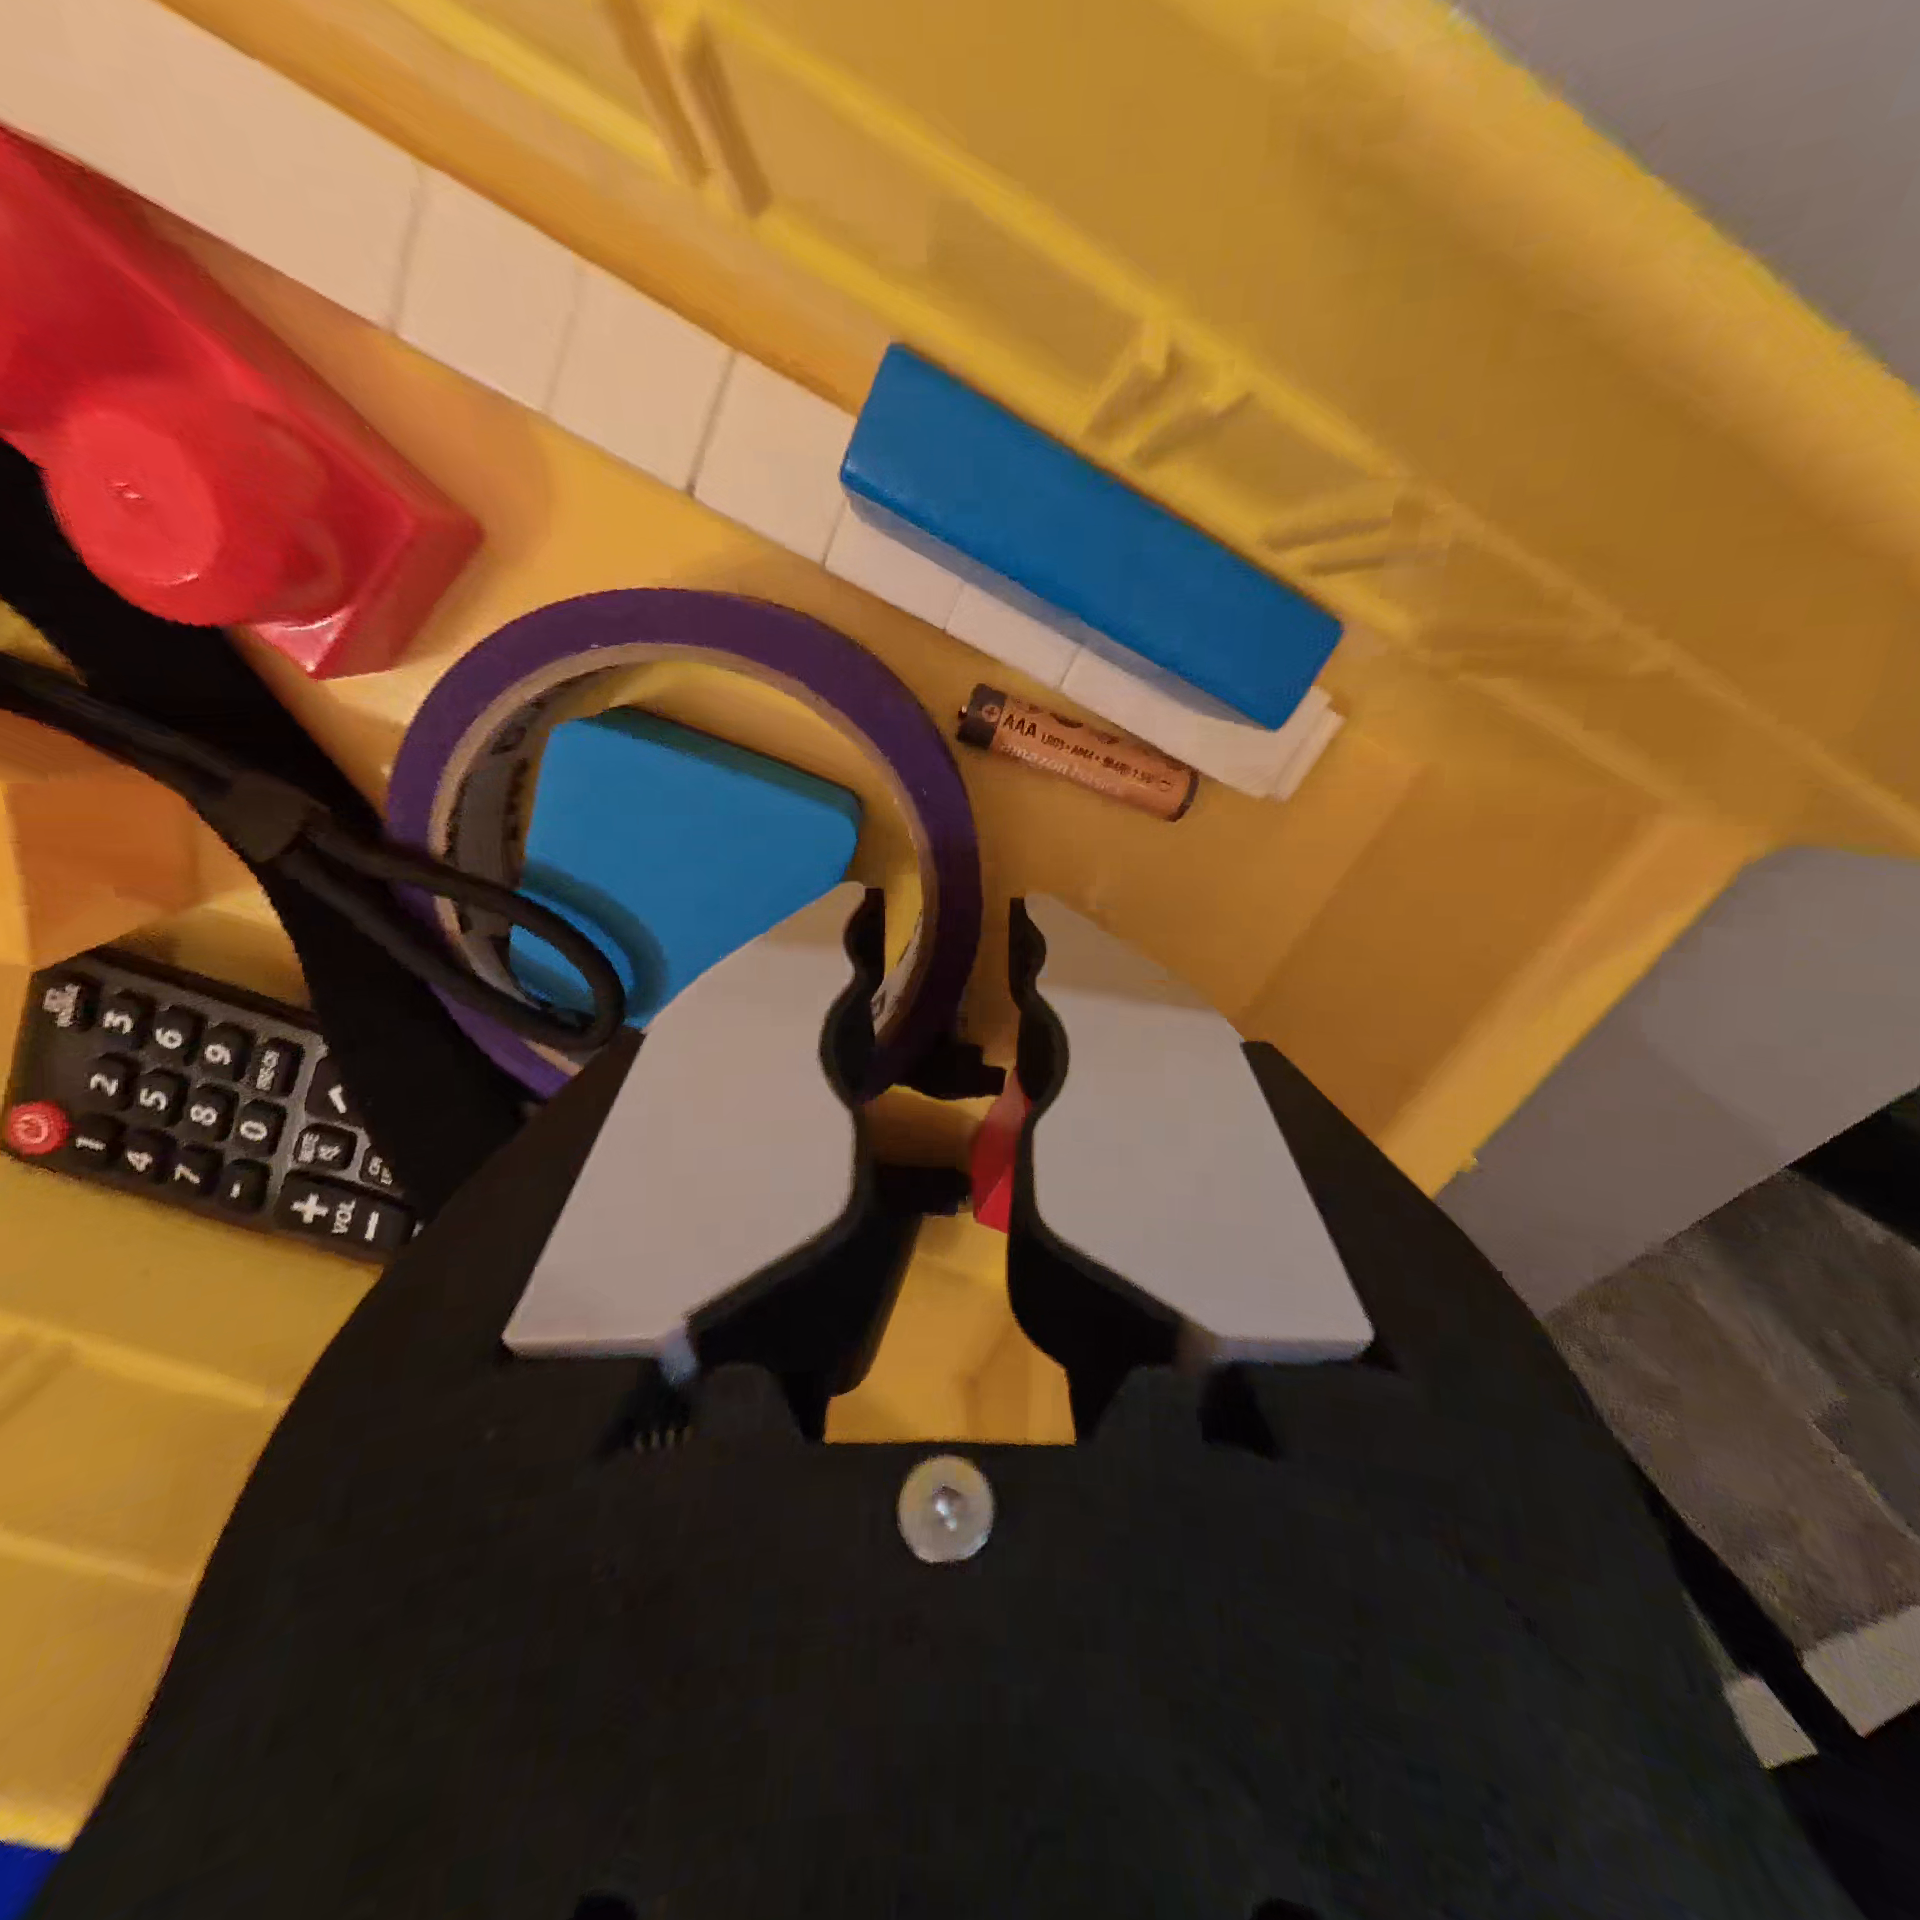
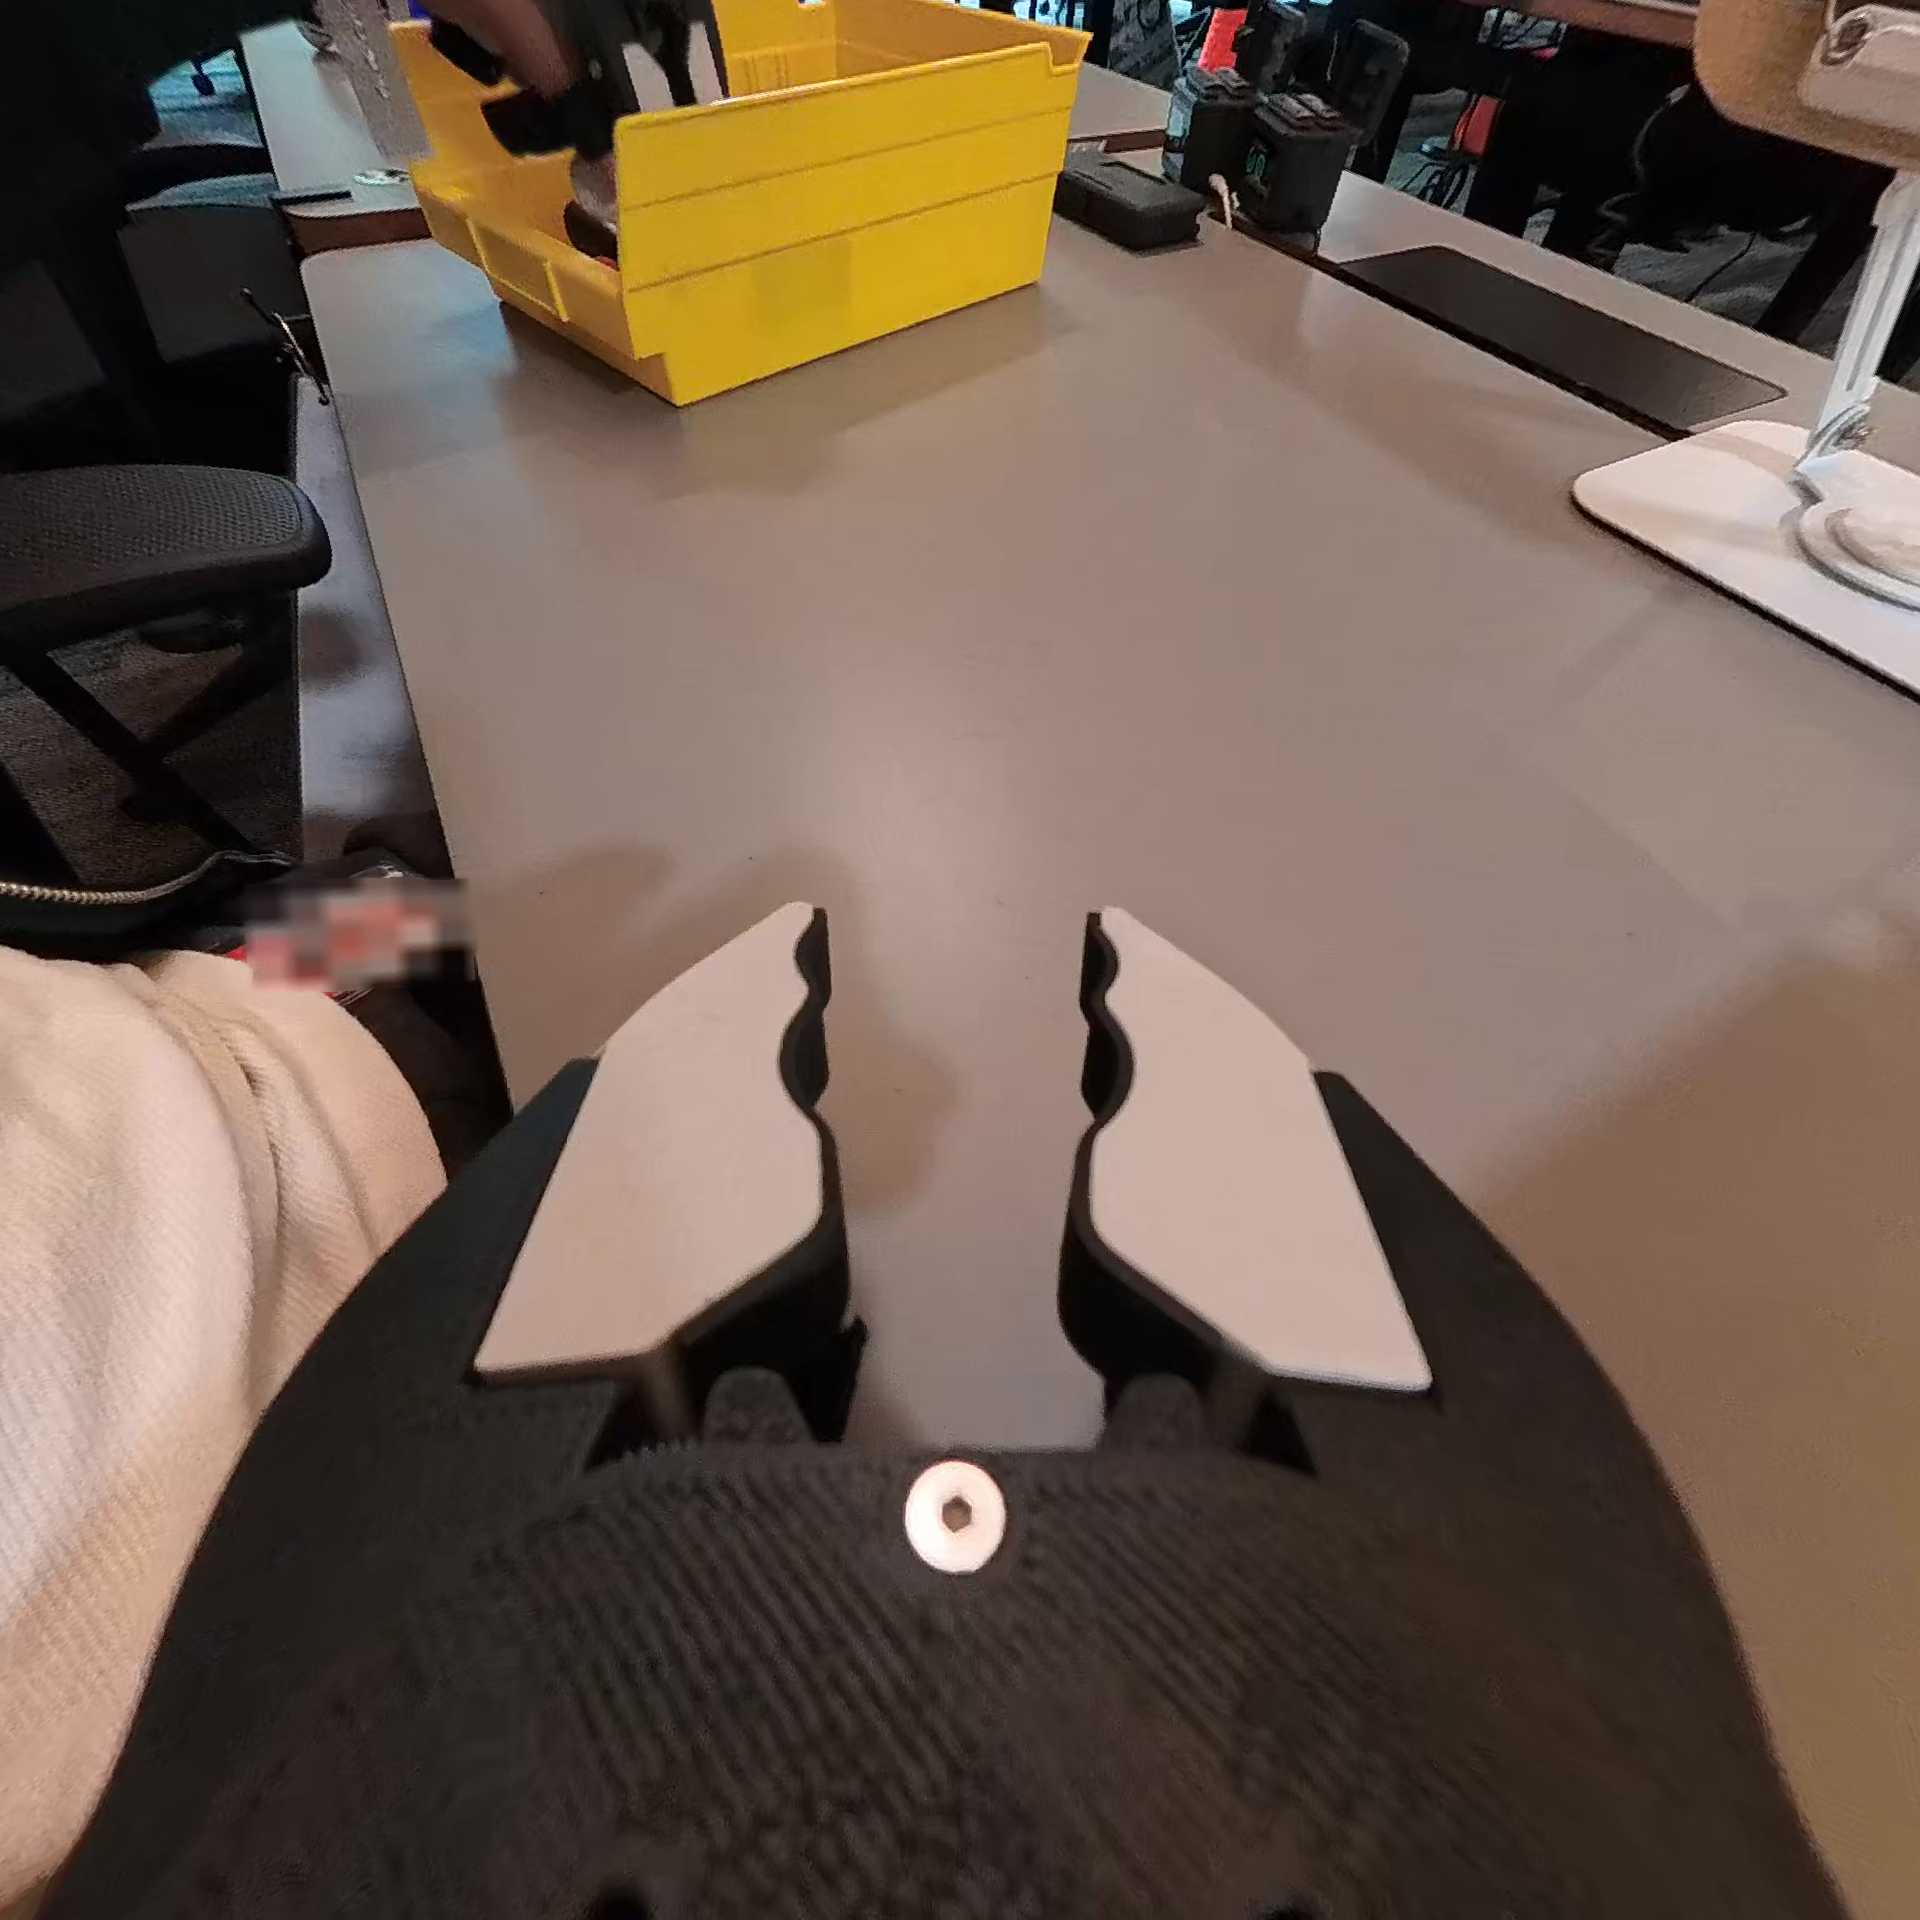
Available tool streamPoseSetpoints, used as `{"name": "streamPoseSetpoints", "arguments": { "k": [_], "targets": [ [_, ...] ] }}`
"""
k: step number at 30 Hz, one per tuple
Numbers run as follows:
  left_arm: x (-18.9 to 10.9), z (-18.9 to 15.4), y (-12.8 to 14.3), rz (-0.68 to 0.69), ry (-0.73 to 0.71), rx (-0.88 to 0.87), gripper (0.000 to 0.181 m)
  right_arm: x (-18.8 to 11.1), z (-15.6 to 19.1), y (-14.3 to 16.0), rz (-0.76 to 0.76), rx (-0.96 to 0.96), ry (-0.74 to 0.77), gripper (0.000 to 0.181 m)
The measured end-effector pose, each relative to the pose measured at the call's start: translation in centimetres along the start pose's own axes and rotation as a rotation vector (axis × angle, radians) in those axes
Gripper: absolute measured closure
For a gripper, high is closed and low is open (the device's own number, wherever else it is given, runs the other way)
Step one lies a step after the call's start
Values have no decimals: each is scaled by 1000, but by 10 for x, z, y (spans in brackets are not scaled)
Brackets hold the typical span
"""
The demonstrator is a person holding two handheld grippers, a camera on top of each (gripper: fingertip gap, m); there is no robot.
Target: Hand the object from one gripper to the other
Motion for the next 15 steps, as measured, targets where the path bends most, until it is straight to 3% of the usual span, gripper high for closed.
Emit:
{"name": "streamPoseSetpoints", "arguments": {
  "k": [4, 7, 10, 15],
  "targets": [
    [9, 0, -4, 59, -16, 14, 168, -2, -1, -1, -11, 12, -1, 135],
    [-6, -5, -7, -30, 34, 1, 168, -3, -1, -1, -17, 17, -2, 135],
    [-46, -13, -9, -244, 73, 12, 169, -3, -1, -1, -18, 20, -6, 135],
    [-131, -27, -11, -833, 212, 30, 169, -3, 0, -4, -35, 44, -20, 137]
  ]
}}
Point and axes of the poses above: each gripper's, where its closed fingertips meet, x out along the fingers, y out of its underside, z = x × y across the jaws, the point moved 7 cm from there along -x, back along the fingers, and after that the axes turned 9 degrees about y, right-handed, at the moved point
